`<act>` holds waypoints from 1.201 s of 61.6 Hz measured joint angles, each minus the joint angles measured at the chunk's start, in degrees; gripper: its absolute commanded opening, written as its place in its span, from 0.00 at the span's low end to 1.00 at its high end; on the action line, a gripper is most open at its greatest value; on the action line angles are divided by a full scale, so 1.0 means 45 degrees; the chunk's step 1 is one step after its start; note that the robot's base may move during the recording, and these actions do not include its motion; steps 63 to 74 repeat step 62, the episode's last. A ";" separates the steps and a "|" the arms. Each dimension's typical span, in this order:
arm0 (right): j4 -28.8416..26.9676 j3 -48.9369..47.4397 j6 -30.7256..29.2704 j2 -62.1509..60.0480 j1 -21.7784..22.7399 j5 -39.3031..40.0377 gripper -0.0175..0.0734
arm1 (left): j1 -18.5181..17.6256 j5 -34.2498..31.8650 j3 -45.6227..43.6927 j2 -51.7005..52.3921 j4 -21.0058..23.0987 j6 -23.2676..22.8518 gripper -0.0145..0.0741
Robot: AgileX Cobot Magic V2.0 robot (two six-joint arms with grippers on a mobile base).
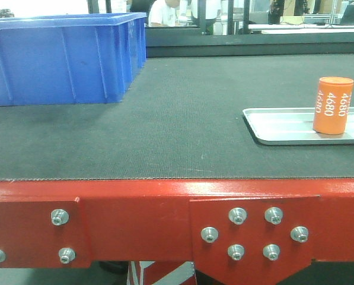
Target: Grab orange capacitor from left shelf to right conveyor
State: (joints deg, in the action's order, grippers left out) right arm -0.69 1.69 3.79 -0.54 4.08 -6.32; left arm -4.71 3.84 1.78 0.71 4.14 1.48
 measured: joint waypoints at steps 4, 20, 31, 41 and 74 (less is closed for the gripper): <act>0.0000 0.0000 0.0000 0.0000 0.0000 0.0057 0.25 | 0.0000 0.0000 0.0000 0.0000 0.0000 0.0000 0.02; -0.0029 0.0000 0.0000 -0.0020 0.0000 0.0097 0.25 | 0.0000 0.0000 0.0000 0.0000 0.0000 0.0000 0.02; -0.0029 0.0000 0.0000 -0.0020 0.0000 0.0117 0.25 | 0.0000 0.0000 0.0000 0.0000 0.0000 0.0000 0.02; -0.0029 0.0000 0.0000 -0.0020 0.0000 0.0117 0.25 | 0.0000 0.0000 0.0000 0.0000 0.0000 0.0000 0.02; -0.0029 0.0000 0.0000 -0.0020 0.0000 0.0146 0.25 | 0.0000 0.0000 0.0000 0.0000 0.0000 0.0000 0.02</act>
